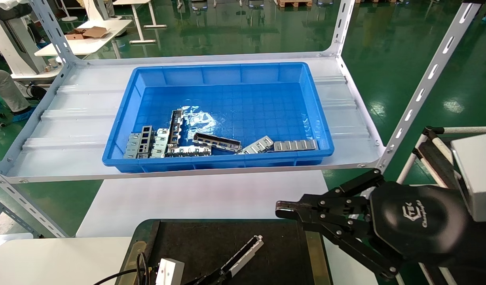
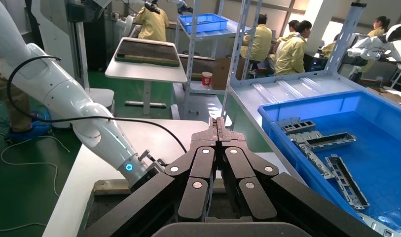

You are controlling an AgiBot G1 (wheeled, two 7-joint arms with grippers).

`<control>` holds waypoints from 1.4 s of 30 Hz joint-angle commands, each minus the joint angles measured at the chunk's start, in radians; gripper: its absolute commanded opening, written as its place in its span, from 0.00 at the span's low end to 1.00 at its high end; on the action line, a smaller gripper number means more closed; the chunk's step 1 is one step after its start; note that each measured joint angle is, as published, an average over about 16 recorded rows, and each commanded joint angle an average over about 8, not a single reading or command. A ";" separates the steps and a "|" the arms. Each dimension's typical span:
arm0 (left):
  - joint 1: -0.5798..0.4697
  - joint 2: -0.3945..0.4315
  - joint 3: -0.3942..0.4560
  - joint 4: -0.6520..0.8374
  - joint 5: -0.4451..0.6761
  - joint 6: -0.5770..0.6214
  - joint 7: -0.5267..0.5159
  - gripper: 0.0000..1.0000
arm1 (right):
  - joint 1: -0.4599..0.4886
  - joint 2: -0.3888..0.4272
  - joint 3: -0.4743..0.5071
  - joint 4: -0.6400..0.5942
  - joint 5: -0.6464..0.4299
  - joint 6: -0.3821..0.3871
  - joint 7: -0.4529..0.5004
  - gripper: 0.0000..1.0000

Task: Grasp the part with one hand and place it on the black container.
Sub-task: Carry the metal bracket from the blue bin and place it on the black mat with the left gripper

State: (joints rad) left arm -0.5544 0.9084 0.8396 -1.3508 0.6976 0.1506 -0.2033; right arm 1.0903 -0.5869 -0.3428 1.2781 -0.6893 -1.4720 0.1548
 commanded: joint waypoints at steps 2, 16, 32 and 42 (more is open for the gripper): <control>0.007 0.019 0.006 -0.001 -0.003 -0.043 -0.008 0.00 | 0.000 0.000 0.000 0.000 0.000 0.000 0.000 0.00; 0.020 0.106 0.030 -0.005 -0.038 -0.190 -0.048 0.00 | 0.000 0.000 0.000 0.000 0.000 0.000 0.000 0.00; 0.003 0.166 0.057 -0.001 -0.053 -0.320 -0.046 0.00 | 0.000 0.000 -0.001 0.000 0.000 0.000 0.000 0.00; 0.000 0.200 0.077 0.003 -0.068 -0.387 -0.042 0.00 | 0.000 0.000 -0.001 0.000 0.001 0.000 0.000 0.00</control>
State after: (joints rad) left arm -0.5548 1.1074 0.9163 -1.3475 0.6303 -0.2358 -0.2447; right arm 1.0906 -0.5865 -0.3437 1.2781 -0.6887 -1.4716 0.1543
